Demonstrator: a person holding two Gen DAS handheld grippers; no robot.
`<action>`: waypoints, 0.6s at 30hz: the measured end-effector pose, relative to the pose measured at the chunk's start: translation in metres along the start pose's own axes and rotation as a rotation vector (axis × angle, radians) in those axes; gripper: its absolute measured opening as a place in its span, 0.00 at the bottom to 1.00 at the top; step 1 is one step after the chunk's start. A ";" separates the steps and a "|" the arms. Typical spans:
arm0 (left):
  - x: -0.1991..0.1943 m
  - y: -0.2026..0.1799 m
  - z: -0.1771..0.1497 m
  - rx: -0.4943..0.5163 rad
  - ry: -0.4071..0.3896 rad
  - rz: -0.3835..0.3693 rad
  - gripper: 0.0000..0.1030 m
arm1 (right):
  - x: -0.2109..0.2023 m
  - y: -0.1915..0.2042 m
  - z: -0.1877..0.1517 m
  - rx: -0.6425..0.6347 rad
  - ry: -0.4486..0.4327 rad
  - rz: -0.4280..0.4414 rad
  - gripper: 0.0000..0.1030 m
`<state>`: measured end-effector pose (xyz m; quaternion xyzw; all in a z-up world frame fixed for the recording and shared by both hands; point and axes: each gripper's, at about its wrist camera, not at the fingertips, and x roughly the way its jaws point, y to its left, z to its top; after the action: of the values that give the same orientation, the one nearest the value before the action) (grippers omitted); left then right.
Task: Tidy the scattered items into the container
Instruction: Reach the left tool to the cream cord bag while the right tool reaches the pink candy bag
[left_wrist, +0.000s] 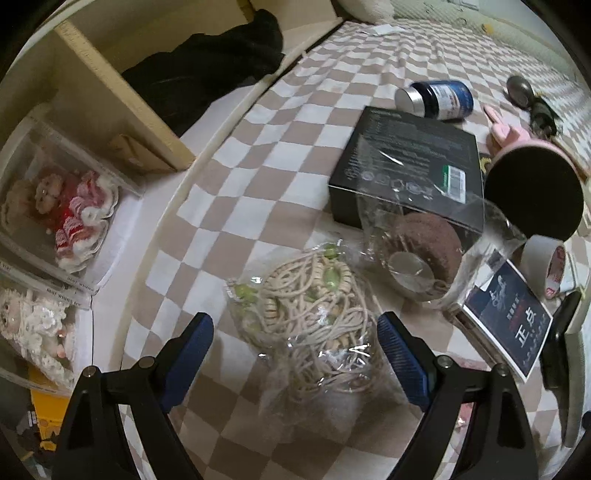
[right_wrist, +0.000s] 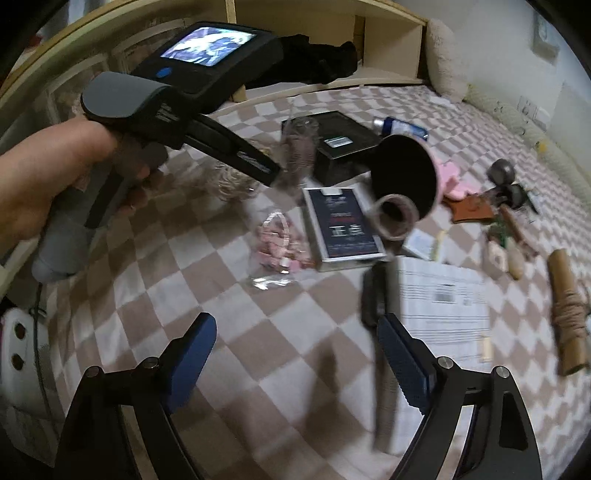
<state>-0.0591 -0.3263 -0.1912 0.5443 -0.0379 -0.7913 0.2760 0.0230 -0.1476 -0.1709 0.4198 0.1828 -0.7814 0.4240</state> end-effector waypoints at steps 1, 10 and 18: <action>0.002 -0.002 0.000 0.005 0.004 0.001 0.88 | 0.003 0.001 0.000 0.002 -0.002 0.010 0.86; 0.008 -0.007 0.005 -0.027 0.001 -0.104 0.88 | 0.026 -0.002 0.008 0.025 -0.003 0.075 0.86; 0.014 -0.013 0.003 0.035 0.021 -0.065 0.88 | 0.048 -0.010 0.029 0.070 0.014 0.142 0.64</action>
<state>-0.0707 -0.3234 -0.2065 0.5585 -0.0313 -0.7931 0.2410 -0.0135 -0.1851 -0.1941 0.4515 0.1281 -0.7523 0.4624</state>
